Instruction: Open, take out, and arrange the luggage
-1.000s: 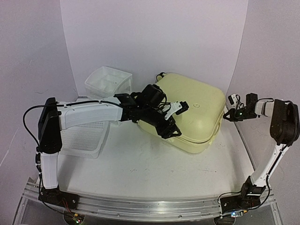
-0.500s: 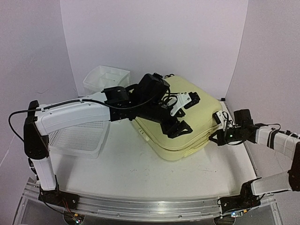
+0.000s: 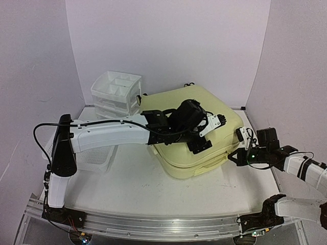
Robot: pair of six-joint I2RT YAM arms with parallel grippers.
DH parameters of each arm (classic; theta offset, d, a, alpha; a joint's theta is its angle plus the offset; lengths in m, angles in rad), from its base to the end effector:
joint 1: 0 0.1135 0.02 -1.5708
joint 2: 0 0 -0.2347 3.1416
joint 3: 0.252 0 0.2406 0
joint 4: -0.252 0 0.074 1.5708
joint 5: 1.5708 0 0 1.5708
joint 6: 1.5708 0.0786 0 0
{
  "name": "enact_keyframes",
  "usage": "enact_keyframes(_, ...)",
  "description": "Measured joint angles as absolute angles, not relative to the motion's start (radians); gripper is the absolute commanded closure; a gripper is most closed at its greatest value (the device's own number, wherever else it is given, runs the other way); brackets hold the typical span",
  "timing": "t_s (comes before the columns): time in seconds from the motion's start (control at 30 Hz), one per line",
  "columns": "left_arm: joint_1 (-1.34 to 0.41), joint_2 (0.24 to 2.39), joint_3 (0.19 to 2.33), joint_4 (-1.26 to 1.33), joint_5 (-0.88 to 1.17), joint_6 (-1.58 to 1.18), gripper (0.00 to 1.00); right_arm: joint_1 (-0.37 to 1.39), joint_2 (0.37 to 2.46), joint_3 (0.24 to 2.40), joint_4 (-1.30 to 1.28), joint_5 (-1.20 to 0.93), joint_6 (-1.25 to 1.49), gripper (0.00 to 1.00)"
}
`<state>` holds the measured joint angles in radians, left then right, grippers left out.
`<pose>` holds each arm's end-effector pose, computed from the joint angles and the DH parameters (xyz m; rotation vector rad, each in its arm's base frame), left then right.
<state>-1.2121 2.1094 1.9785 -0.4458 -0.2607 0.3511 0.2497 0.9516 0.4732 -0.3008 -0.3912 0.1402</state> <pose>0.1962 -0.4657 0.2623 1.3921 1.6176 -0.2283 0.2083 0.0840 0.1476 -0.3242 2.3458 0.6498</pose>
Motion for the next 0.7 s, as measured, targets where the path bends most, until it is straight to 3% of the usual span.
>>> enact_keyframes(0.4,-1.247,2.090,1.880,-0.330,-0.379,0.348,0.23,0.113,0.962,0.484,-0.303,-0.298,0.343,1.00)
enact_keyframes(0.7,-1.240,2.025,1.795,-0.306,-0.362,0.292,0.24,-0.055,1.112,0.564,-0.294,-0.410,0.121,1.00)
